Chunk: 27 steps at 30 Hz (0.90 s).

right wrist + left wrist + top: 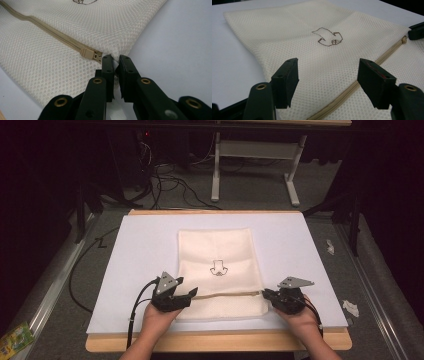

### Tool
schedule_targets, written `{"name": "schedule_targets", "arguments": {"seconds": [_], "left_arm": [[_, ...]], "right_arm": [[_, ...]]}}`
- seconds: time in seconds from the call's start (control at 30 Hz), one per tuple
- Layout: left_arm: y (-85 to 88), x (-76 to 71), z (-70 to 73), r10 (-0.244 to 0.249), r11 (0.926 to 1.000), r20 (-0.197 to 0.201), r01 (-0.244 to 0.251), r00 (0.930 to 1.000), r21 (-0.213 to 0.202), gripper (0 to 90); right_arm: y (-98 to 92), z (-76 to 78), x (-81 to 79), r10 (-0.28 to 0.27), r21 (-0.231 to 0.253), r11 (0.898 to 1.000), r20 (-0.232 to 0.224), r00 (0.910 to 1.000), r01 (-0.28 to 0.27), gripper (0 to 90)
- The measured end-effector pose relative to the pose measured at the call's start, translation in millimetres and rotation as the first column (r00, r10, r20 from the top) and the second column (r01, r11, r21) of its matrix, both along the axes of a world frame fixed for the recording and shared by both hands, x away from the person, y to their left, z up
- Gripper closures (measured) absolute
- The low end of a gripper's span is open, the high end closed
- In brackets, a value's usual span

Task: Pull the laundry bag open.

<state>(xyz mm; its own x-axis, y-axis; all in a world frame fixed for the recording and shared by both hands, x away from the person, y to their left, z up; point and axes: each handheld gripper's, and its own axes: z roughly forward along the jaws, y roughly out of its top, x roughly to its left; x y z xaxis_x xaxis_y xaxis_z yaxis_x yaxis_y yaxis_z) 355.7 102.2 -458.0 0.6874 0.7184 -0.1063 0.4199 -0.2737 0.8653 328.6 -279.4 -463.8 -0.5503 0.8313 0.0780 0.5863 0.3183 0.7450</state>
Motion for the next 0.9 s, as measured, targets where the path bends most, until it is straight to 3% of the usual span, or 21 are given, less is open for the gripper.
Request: {"name": "schedule_targets", "arguments": {"seconds": [0.13,0.23,0.33,0.4,0.5,0.6,0.7,0.9], "left_arm": [[-15.6,2.1,-5.3,-0.026,0.9996,-0.041,0.026,0.9988,-0.008,34.0],[-30.1,-0.8,-4.0,-0.060,0.9978,-0.051,0.059,0.9969,-0.029,35.6],[-43.5,-5.3,1.0,-0.107,0.9938,-0.047,0.105,0.9932,-0.036,37.3],[-51.9,-10.7,5.9,-0.130,0.9913,-0.014,0.129,0.9915,-0.024,38.1],[-59.7,-15.2,6.6,-0.154,0.9871,-0.019,0.153,0.9878,-0.045,39.3],[-71.3,-15.9,3.3,-0.176,0.9841,-0.033,0.175,0.9839,-0.031,39.4],[-85.2,-15.8,1.3,-0.213,0.9770,-0.035,0.213,0.9764,-0.010,44.9],[-116.5,-8.6,4.0,-0.274,0.9616,-0.091,0.271,0.9575,-0.046,53.4]], "right_arm": [[-0.9,3.3,-1.2,0.005,0.014,1.000,0.015,0.9999,-0.005,84.7],[-0.7,3.3,-2.6,0.009,0.022,1.000,0.018,0.9998,-0.009,84.7],[-0.3,1.9,-2.0,0.021,0.014,1.000,0.020,0.9996,-0.021,84.6],[0.1,1.5,-2.0,0.022,0.013,1.000,0.011,0.9997,-0.023,84.6],[-0.1,2.7,-2.9,0.015,0.019,1.000,0.013,0.9998,-0.015,84.6],[0.9,3.6,-4.6,0.019,0.011,1.000,0.022,0.9996,-0.019,84.6],[1.4,5.4,-5.1,0.025,0.007,1.000,0.031,0.9992,-0.026,84.6],[-2.1,6.9,-4.0,0.035,0.023,0.999,0.032,0.9989,-0.036,84.6]]}}
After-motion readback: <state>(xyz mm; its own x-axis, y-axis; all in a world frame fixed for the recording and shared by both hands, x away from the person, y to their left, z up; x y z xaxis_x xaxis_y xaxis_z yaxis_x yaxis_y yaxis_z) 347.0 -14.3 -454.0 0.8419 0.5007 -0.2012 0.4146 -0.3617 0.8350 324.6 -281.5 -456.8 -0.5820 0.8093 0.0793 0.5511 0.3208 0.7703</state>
